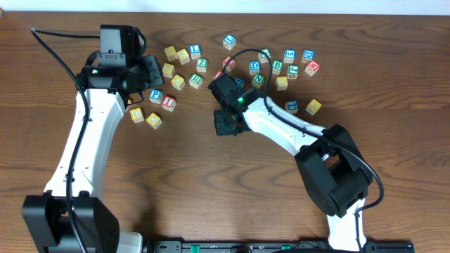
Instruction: Spell out AI2
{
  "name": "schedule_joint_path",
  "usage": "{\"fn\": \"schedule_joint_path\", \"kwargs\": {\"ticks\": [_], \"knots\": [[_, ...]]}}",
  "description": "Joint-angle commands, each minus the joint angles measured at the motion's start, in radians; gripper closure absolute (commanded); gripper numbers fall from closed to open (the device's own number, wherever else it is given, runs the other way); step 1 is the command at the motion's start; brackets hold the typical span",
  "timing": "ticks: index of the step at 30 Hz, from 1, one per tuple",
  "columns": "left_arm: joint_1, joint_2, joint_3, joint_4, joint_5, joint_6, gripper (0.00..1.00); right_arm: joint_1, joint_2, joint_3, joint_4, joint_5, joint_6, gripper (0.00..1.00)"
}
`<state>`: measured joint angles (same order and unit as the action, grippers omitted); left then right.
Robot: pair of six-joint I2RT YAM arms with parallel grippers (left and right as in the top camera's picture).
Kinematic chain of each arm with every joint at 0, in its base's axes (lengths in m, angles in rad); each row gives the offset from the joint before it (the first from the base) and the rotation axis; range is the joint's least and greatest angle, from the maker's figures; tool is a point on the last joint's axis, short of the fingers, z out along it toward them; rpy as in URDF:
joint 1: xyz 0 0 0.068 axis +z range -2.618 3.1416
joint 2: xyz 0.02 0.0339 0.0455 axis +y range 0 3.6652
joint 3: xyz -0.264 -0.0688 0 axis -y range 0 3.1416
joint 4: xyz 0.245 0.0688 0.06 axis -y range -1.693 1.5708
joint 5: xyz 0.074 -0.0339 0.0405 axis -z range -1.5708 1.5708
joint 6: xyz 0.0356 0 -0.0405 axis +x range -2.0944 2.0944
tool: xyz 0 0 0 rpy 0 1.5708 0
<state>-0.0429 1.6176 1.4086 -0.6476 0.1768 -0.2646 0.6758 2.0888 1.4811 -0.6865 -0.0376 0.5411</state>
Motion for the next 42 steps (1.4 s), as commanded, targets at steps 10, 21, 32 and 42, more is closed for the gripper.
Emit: {"fn": "schedule_joint_path", "kwargs": {"ticks": [10,21,32,42], "knots": [[0.003,-0.002,0.011,-0.003,-0.014,0.010,0.92,-0.001,0.031,-0.005,0.021,0.032,0.012,0.99],[0.003,-0.002,0.011,-0.003,-0.014,0.010,0.92,-0.004,0.034,-0.005,0.028,0.031,0.012,0.99],[0.003,-0.002,0.011,-0.003,-0.014,0.010,0.92,-0.006,0.031,-0.003,0.031,0.026,0.011,0.99],[0.037,-0.060,0.041,-0.017,-0.013,0.010,0.92,-0.039,-0.240,0.019,-0.071,0.032,0.000,0.99]]}}
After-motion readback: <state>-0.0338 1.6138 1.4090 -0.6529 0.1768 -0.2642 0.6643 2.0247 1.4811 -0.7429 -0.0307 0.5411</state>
